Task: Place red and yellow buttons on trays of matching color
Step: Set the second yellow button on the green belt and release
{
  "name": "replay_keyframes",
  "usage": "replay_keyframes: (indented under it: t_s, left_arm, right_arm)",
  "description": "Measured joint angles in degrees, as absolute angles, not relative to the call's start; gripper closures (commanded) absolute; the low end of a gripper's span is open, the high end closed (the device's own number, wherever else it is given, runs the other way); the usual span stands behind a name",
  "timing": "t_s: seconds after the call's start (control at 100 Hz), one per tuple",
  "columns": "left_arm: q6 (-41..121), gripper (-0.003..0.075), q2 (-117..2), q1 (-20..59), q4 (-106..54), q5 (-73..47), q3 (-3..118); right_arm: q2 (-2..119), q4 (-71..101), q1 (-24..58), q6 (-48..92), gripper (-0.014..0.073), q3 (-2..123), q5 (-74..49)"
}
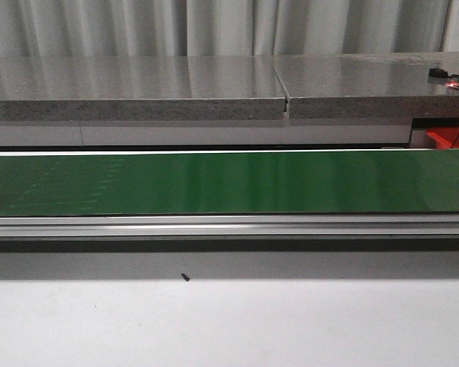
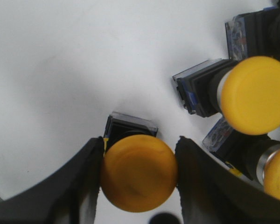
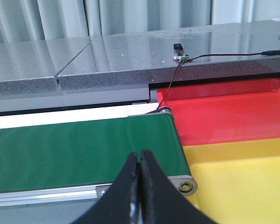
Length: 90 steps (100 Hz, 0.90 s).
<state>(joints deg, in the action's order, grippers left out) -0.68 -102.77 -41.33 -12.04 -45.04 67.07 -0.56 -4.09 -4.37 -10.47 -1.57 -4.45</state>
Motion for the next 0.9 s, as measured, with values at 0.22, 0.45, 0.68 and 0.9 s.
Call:
replay_keyframes:
  t_s: [0.22,0.45,0.68,0.9]
  left_arm:
    - [0.9,0.0504,-100.85,-41.33,-12.13,-46.48,67.07]
    - [2.21,0.0505,-90.34,-41.33,-12.13,-50.1,67.07]
    - [4.09,0.0505,-85.15,-37.91,-12.27,-54.57,69.33]
    - [4.54,0.0505,-85.37,-30.29,-12.4,-55.1,73.02]
  right_arm:
    - [-0.56,-4.09,-4.37,-10.47,0.066,-1.57,-4.45]
    - [-0.56,-4.09,-4.37,-10.47,0.066,-1.57,-4.45]
    - [-0.56,-4.09,-4.37,-10.47,0.066,-1.57,-4.45]
    - [-0.56,-4.09,-4.37,-10.47,0.066,-1.57,-4.45]
